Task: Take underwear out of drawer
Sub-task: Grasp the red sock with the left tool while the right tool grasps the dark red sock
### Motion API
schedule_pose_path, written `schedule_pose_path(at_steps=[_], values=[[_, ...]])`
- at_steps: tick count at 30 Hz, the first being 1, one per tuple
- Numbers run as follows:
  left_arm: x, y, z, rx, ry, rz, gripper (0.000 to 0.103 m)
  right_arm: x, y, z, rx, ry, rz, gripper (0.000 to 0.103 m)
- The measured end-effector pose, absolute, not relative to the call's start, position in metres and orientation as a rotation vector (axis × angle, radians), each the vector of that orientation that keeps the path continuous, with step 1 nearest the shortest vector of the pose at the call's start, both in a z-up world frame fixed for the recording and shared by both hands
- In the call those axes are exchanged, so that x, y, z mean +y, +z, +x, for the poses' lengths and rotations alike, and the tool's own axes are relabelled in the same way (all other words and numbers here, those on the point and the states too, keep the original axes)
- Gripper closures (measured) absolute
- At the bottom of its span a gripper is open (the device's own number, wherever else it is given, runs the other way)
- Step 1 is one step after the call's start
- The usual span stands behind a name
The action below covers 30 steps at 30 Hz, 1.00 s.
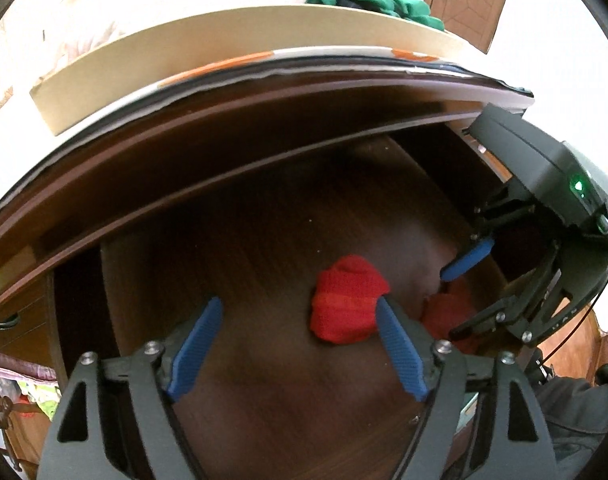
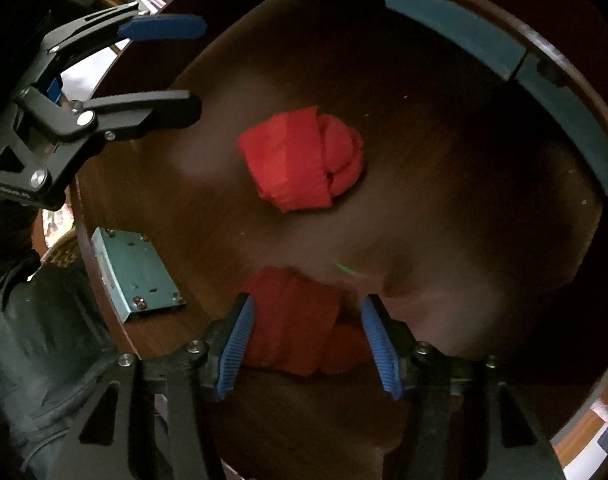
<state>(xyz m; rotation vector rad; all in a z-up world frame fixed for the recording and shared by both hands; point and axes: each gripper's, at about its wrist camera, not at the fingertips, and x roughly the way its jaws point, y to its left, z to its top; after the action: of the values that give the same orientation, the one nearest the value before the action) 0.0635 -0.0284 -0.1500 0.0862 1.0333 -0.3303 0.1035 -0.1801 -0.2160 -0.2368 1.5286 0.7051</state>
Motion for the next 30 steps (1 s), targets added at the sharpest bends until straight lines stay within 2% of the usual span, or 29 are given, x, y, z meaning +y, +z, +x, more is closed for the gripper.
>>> schedule_pose_path(at_steps=[9, 13, 20, 30], values=[[-0.033, -0.152, 0.067, 1.034, -0.335, 0.082, 0.017, -0.188, -0.232, 0.125, 1.617, 0.786, -0.087, 0.046], [-0.032, -0.151, 0.069, 1.038, -0.337, 0.074, 0.017, -0.186, -0.234, 0.128, 1.611, 0.835, -0.032, 0.058], [-0.028, -0.148, 0.072, 1.048, -0.357, 0.068, 0.017, -0.193, -0.219, 0.123, 1.471, 0.791, -0.035, 0.066], [-0.054, -0.163, 0.088, 1.147, -0.411, 0.173, 0.017, -0.24, -0.199, 0.128, 1.271, 0.594, -0.001, 0.067]])
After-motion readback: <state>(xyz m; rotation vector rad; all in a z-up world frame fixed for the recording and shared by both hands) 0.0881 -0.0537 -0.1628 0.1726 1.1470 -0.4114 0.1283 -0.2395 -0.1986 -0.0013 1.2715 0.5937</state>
